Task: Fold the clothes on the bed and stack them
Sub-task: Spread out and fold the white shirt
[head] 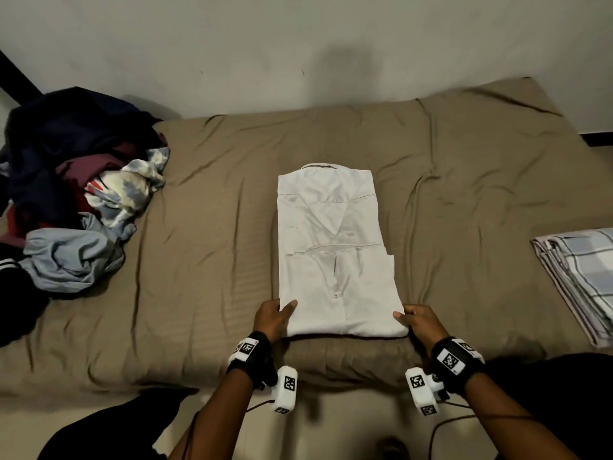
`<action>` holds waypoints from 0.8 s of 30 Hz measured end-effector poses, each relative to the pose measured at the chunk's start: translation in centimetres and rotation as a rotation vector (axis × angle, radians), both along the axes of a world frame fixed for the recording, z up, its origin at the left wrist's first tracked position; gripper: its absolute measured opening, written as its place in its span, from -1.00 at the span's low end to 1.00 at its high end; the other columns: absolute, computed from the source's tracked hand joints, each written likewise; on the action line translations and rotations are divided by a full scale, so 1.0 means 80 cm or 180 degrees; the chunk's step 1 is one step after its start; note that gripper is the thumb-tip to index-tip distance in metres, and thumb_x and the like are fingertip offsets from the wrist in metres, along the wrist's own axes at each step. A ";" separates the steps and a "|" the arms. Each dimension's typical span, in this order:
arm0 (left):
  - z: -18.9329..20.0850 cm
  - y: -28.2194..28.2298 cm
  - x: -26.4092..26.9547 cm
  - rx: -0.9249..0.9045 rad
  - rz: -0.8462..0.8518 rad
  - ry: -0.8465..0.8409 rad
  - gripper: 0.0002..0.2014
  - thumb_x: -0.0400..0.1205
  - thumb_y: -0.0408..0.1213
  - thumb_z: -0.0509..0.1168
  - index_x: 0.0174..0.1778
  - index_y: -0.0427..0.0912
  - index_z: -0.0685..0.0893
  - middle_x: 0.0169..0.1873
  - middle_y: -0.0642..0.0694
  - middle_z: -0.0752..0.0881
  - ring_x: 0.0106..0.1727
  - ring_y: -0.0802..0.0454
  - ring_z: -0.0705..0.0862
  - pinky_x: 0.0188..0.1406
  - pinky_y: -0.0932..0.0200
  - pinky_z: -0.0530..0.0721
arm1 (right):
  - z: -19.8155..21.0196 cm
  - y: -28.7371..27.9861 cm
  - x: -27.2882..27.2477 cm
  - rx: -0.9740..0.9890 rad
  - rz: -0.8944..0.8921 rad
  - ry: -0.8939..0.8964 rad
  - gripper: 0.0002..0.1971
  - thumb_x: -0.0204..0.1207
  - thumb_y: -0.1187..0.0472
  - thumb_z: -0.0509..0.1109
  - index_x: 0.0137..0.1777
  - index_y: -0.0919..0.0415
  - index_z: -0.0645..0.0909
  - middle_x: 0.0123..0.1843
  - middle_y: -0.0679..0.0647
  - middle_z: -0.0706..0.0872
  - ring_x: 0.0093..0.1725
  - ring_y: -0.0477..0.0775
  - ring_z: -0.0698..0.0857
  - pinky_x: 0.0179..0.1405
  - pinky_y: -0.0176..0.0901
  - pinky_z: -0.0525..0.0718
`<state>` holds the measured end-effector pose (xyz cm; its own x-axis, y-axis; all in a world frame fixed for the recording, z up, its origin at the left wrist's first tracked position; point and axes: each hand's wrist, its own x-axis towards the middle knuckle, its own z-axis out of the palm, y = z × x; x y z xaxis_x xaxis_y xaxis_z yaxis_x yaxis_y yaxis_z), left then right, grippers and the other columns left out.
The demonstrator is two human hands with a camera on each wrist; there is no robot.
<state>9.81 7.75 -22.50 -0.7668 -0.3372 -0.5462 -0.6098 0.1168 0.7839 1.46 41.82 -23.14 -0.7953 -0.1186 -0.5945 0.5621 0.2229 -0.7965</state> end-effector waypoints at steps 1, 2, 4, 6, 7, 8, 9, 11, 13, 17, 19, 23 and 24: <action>0.001 0.004 0.008 -0.0067 0.0046 -0.0028 -0.58 0.44 0.20 0.48 -0.27 -0.16 0.84 -0.26 -0.08 0.88 -0.09 -0.13 0.85 -0.02 -0.13 0.77 | -0.002 0.002 0.005 0.0029 0.0042 -0.0067 -0.85 0.60 0.52 0.38 0.07 0.55 0.75 0.07 0.46 0.80 0.03 0.28 0.76 0.24 0.25 0.68; 0.005 0.009 0.018 -0.0180 0.0086 -0.0071 -0.62 0.46 0.16 0.48 -0.32 -0.13 0.82 -0.29 -0.06 0.87 -0.15 -0.11 0.83 -0.08 -0.09 0.75 | -0.004 0.004 0.012 0.0067 0.0064 -0.0121 -0.85 0.59 0.52 0.38 0.06 0.55 0.75 0.07 0.48 0.80 0.03 0.29 0.75 0.26 0.31 0.67; -0.001 0.013 0.036 -0.0401 0.0180 -0.0081 -0.60 0.39 0.21 0.43 -0.38 -0.11 0.78 -0.35 -0.02 0.85 -0.25 -0.05 0.77 -0.18 -0.02 0.68 | -0.006 0.004 0.021 0.0164 0.0087 -0.0154 -0.87 0.58 0.53 0.38 0.03 0.51 0.76 0.06 0.49 0.80 0.00 0.30 0.76 0.25 0.33 0.67; -0.006 0.018 0.048 -0.0453 0.0266 -0.0006 -0.57 0.39 0.23 0.45 -0.33 -0.12 0.81 -0.35 -0.01 0.85 -0.23 -0.01 0.78 -0.17 0.02 0.66 | -0.007 0.003 0.026 0.0213 0.0069 -0.0015 -0.88 0.52 0.47 0.46 0.03 0.39 0.75 0.04 0.40 0.83 0.00 0.30 0.79 0.25 0.33 0.68; -0.007 0.021 0.052 -0.0439 0.0293 0.0048 -0.58 0.45 0.19 0.50 -0.29 -0.17 0.81 -0.37 -0.01 0.84 -0.23 0.00 0.78 -0.18 0.03 0.64 | -0.008 0.002 0.026 0.0269 0.0086 0.0124 -0.81 0.47 0.38 0.52 0.07 0.29 0.72 0.06 0.31 0.85 0.05 0.28 0.80 0.26 0.32 0.69; -0.002 0.023 0.053 -0.0431 0.0316 0.0093 -0.56 0.49 0.15 0.54 -0.27 -0.22 0.79 -0.40 -0.02 0.82 -0.26 0.02 0.75 -0.22 0.05 0.60 | -0.007 -0.001 0.024 0.0340 0.0157 0.0269 -0.71 0.40 0.28 0.57 0.12 0.19 0.68 0.10 0.21 0.85 0.11 0.22 0.81 0.28 0.28 0.71; -0.003 0.024 0.053 -0.0438 0.0332 0.0165 -0.52 0.49 0.19 0.53 -0.27 -0.25 0.76 -0.41 -0.01 0.80 -0.32 0.07 0.70 -0.24 0.06 0.58 | -0.006 -0.004 0.021 0.0434 0.0229 0.0387 -0.62 0.37 0.24 0.59 0.18 0.12 0.63 0.15 0.13 0.83 0.15 0.15 0.80 0.29 0.21 0.71; -0.006 0.020 0.047 -0.0509 0.0410 0.0291 -0.41 0.31 0.39 0.46 -0.21 -0.16 0.74 -0.41 0.12 0.78 -0.29 0.17 0.69 -0.19 0.12 0.62 | 0.004 -0.014 0.009 0.0717 0.0290 0.0661 -0.52 0.43 0.29 0.60 0.32 0.10 0.54 0.16 0.03 0.79 0.14 0.07 0.78 0.25 0.04 0.70; -0.012 0.014 0.037 -0.0505 0.0504 0.0388 -0.33 0.24 0.40 0.48 0.08 -0.05 0.75 -0.11 0.16 0.82 -0.04 0.14 0.78 0.04 0.10 0.71 | 0.013 -0.026 -0.006 0.0955 0.0215 0.0860 -0.50 0.45 0.31 0.61 0.35 0.14 0.54 0.08 0.04 0.77 0.05 0.06 0.75 0.12 -0.08 0.66; -0.001 0.008 0.009 -0.0326 0.0566 0.0560 -0.35 0.44 0.02 0.64 0.44 -0.04 0.64 0.25 0.07 0.76 0.21 0.06 0.74 0.29 0.04 0.69 | 0.016 -0.051 -0.036 0.0969 -0.0245 0.0880 -0.58 0.40 0.30 0.66 0.24 0.28 0.68 0.04 0.14 0.81 -0.01 0.06 0.74 -0.01 -0.24 0.56; -0.003 0.004 -0.005 -0.0279 0.0571 0.0605 -0.32 0.43 0.04 0.63 0.47 -0.05 0.65 0.30 0.06 0.75 0.26 0.03 0.73 0.35 -0.02 0.68 | 0.013 -0.059 -0.045 0.1095 -0.0339 0.0912 -0.65 0.34 0.24 0.71 0.09 0.24 0.73 -0.05 0.09 0.83 -0.08 0.04 0.76 -0.09 -0.26 0.58; -0.013 -0.004 -0.029 0.0011 0.0778 0.0779 -0.44 0.40 -0.09 0.64 0.34 -0.05 0.74 0.14 0.00 0.85 0.18 -0.02 0.81 0.26 -0.09 0.76 | 0.006 -0.063 -0.060 0.1127 0.0092 0.1131 -0.64 0.21 0.09 0.76 -0.30 0.31 0.68 -0.42 -0.11 0.67 -0.38 -0.10 0.53 -0.36 -0.20 0.49; -0.014 -0.005 -0.032 0.0091 0.0837 0.0816 -0.49 0.42 -0.17 0.65 0.31 -0.06 0.76 0.10 -0.04 0.86 0.15 -0.06 0.82 0.23 -0.10 0.77 | 0.005 -0.060 -0.062 0.1121 0.0132 0.1174 -0.59 0.22 0.05 0.75 -0.31 0.35 0.66 -0.46 -0.07 0.59 -0.37 -0.11 0.46 -0.38 -0.20 0.44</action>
